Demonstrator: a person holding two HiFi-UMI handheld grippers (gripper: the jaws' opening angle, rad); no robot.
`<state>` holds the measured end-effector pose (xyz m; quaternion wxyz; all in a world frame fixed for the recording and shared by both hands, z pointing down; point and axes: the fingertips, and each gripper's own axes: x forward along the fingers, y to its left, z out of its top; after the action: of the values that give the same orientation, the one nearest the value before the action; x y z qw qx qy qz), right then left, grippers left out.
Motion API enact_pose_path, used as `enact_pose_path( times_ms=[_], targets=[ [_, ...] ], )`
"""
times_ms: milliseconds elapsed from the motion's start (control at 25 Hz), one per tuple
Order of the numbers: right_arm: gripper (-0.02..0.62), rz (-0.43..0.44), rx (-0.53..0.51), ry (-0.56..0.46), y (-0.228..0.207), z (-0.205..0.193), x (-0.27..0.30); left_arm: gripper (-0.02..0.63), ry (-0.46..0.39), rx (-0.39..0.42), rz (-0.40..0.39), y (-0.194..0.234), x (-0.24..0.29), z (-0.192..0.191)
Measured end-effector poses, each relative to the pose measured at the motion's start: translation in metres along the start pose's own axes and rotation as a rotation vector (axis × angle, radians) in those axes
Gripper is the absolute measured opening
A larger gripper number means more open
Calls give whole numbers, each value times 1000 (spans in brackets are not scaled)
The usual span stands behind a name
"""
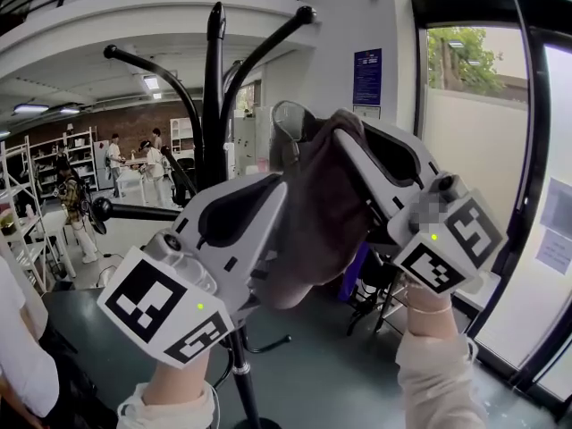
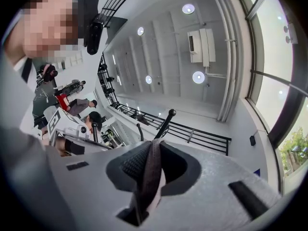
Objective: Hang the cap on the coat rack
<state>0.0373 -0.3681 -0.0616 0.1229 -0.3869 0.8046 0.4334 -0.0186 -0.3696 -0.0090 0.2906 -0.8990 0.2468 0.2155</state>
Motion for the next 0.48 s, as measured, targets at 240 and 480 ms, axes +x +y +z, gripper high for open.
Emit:
enact_pose_path(
  times_ms=[240,480],
  targets=[
    [44,-34,-45,-33,-18,23,8,17,-42,51,12,4,13,20],
    [44,-61,-95,-62,-32,48,11,17,-62,74,-12,3,22,35]
  ],
)
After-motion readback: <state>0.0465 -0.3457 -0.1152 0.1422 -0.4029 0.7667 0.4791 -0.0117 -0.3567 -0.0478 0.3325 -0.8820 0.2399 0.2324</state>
